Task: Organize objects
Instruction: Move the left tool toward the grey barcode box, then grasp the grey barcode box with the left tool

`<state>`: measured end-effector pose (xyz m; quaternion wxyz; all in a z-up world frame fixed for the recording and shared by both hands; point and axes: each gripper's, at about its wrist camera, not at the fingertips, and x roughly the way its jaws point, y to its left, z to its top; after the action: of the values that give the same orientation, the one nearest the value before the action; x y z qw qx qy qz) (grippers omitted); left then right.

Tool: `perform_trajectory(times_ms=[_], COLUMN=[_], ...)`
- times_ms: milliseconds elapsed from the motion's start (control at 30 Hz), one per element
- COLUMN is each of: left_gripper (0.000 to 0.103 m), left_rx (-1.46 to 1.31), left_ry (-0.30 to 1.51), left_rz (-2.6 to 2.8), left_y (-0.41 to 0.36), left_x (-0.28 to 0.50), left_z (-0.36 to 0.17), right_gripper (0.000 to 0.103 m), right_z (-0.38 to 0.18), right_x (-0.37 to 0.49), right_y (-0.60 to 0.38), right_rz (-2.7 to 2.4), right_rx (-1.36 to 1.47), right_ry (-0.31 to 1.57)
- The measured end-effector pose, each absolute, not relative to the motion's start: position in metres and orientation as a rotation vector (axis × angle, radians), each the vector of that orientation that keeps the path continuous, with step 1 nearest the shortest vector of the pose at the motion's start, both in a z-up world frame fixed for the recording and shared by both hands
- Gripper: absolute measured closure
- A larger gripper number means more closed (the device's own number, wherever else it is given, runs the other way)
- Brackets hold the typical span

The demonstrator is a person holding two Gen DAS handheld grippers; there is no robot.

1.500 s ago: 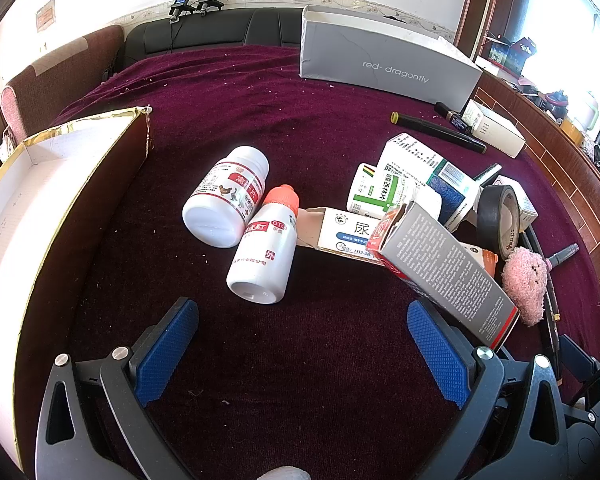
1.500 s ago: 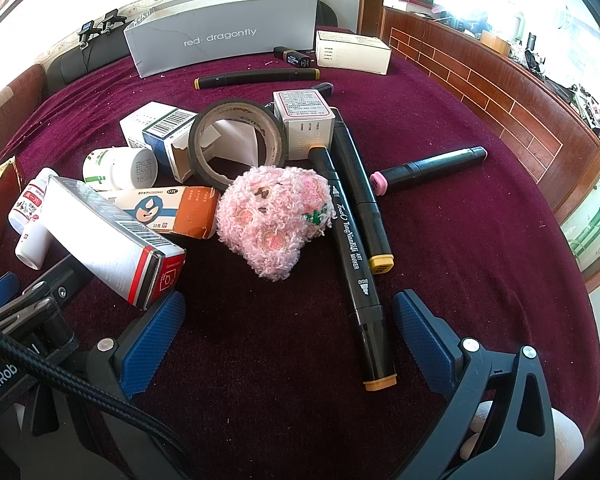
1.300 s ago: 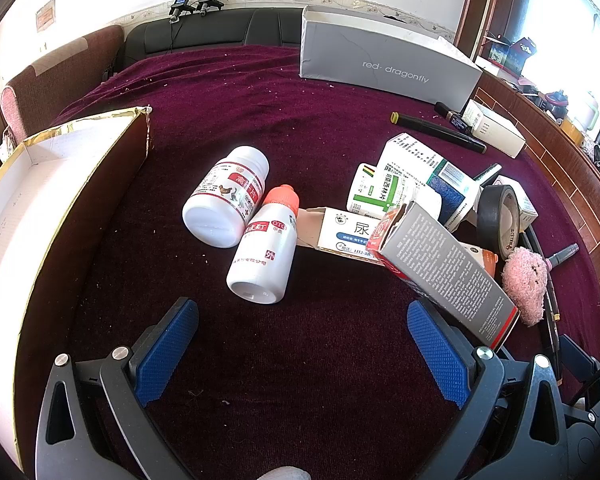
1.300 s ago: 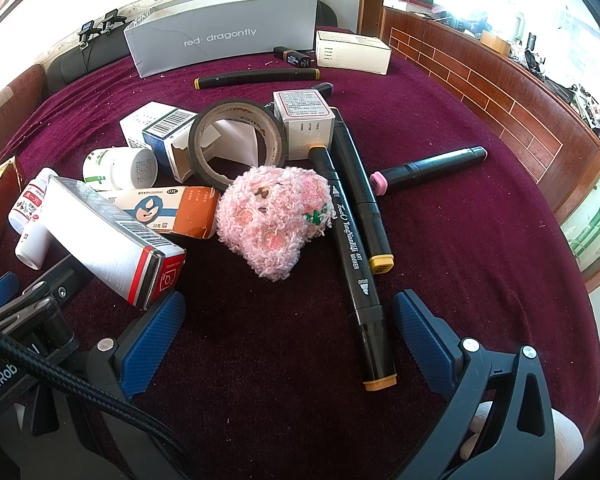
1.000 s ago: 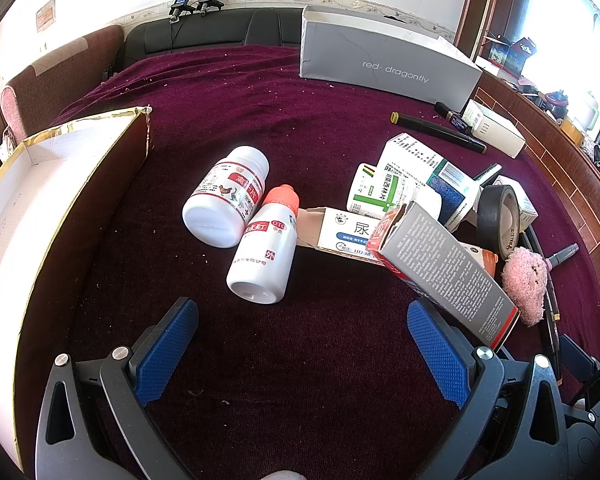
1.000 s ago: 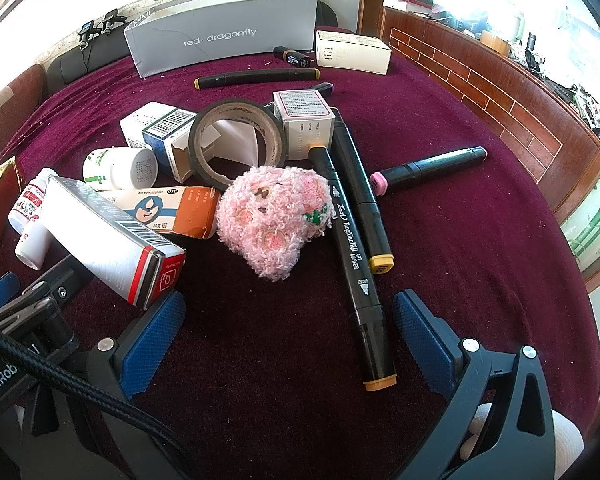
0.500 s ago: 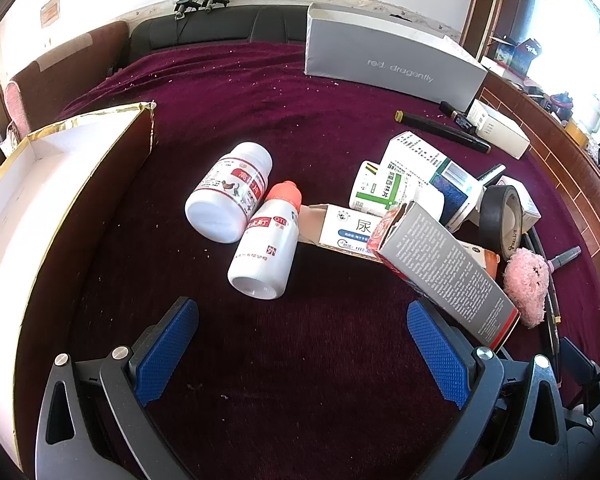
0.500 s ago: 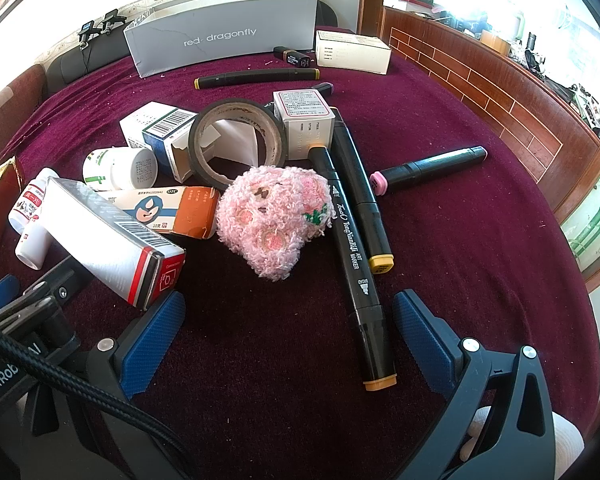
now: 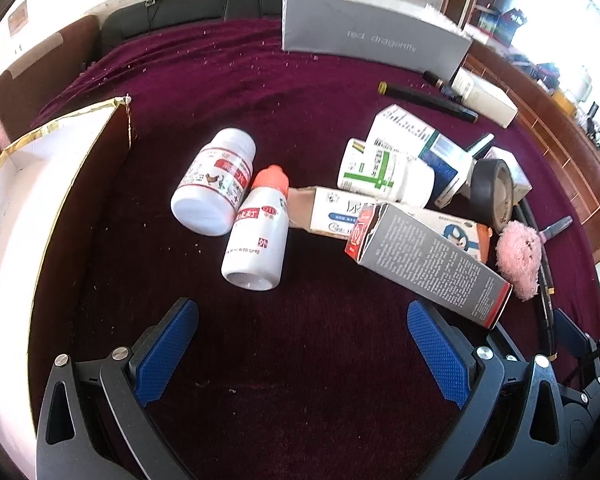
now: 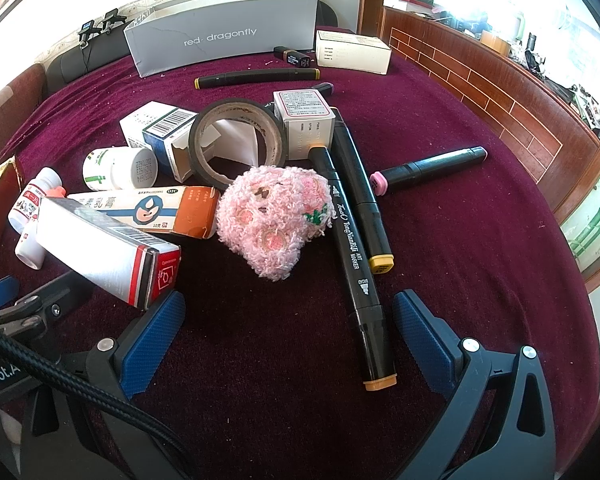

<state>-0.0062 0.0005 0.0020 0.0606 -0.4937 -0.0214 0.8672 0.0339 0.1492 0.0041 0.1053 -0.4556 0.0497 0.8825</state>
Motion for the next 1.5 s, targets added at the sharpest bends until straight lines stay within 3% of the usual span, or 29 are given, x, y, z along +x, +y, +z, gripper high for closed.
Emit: perform_trajectory(times_ms=[67,200,333,633,900,1200,1367,1500], left_gripper=[0.002,0.002,0.002,0.002,0.002,0.002,0.002,0.002], left_rx=[-1.499,-1.439,-1.267,-0.941,-0.945,-0.753,-0.763,-0.819], left_ry=[-0.083,-0.284,-0.310,-0.179,-0.131,0.206,0.392,0.500], left_rz=[2.577,2.516,2.622,2.790,2.672,2.602,2.500,2.402], left_y=[-0.004,-0.034,-0.065,-0.107,-0.097,-0.046,-0.004,0.020], left_x=[-0.005,0.012,0.039,0.087,0.087,0.101,0.079,0.058], left_z=[0.004,0.023,0.054,0.093,0.080,0.102,0.086,0.069], right_gripper=[0.000,0.000,0.000,0.000,0.000,0.003,0.000,0.000], right_z=[0.004,0.003,0.003,0.005,0.002,0.032,0.088,0.067], right_x=[0.034,0.034,0.034,0.033,0.032,0.058,0.102,0.085], right_y=[0.149,0.147,0.147,0.160,0.152,0.165,0.203,0.226], right_rz=[2.601,2.601,2.602,2.667,2.657,2.676,2.823,2.705], right_rx=[-1.342,-1.342,-1.343,-1.527,-1.565,-1.426,-0.978,-1.133], right_ry=[0.147,0.150,0.153,0.118,0.046,0.054,0.235,0.316])
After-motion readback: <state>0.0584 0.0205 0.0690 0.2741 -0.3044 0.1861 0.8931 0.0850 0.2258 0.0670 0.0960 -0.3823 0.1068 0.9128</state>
